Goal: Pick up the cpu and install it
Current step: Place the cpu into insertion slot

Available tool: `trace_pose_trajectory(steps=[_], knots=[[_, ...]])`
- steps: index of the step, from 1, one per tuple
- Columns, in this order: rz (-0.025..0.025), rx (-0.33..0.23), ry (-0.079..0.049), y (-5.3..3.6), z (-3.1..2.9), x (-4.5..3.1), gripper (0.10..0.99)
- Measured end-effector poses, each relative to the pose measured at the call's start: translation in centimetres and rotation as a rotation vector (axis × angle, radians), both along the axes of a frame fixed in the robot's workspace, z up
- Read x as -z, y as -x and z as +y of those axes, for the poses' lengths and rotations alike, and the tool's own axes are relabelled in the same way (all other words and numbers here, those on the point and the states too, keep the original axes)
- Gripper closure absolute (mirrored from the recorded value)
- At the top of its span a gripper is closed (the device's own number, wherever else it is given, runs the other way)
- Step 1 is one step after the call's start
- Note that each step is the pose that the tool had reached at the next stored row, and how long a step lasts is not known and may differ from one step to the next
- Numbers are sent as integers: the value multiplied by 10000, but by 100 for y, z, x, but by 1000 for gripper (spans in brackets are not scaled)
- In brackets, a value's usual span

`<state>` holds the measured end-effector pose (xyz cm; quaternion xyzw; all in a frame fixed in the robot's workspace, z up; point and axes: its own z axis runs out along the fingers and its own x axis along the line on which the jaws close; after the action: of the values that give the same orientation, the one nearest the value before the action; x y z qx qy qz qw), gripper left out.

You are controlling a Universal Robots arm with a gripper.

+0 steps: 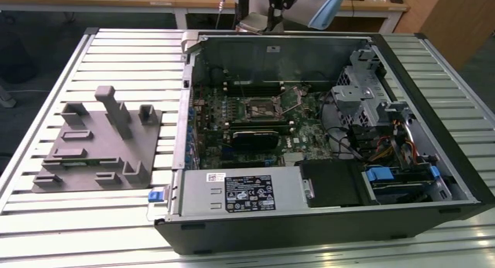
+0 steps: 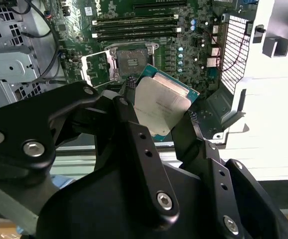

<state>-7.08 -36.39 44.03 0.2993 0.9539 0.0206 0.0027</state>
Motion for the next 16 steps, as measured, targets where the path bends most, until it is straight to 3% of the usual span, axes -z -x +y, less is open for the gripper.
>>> trace_pose_trajectory(steps=[16], knots=[[-1, 902, -1, 0, 0, 5, 549]])
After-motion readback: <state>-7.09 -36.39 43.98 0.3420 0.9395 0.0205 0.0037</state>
